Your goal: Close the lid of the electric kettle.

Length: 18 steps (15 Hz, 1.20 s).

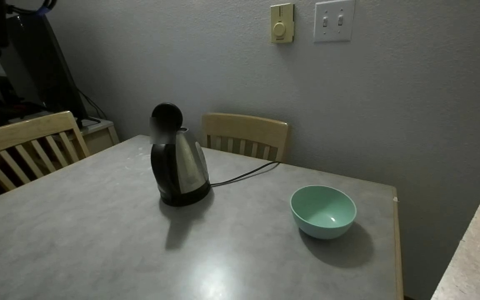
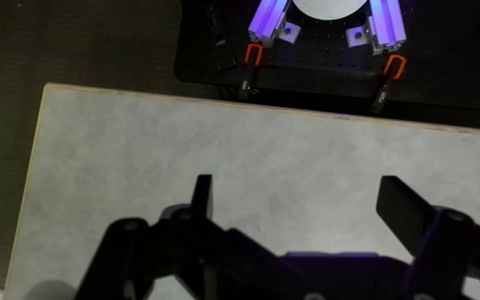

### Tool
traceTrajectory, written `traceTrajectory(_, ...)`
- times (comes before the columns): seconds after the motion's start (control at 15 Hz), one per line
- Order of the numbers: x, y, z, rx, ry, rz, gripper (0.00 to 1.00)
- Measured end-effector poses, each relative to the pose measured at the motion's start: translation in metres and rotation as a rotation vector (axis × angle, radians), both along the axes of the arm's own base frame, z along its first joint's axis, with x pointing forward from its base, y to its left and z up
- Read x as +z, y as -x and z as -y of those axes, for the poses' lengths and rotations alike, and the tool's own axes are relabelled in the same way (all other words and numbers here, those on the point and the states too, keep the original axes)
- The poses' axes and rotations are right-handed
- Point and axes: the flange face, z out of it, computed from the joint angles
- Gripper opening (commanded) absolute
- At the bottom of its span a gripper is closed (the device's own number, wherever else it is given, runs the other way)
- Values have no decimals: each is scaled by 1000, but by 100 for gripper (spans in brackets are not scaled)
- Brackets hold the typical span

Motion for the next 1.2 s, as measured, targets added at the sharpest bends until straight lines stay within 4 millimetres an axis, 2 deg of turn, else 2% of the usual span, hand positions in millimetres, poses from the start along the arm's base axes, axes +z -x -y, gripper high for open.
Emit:
traceTrajectory(0.2,2,-6,0,8,3,48,100)
traceTrajectory(0.4,5,-29,5,24,-21,192,100)
traceTrajectory(0.6,0,-54,18,63,-101,300,100)
traceTrajectory(0.93,-23,-87,46,150,-294,327,100)
traceTrajectory(1.2,-50,-117,56,191,-344,281,100)
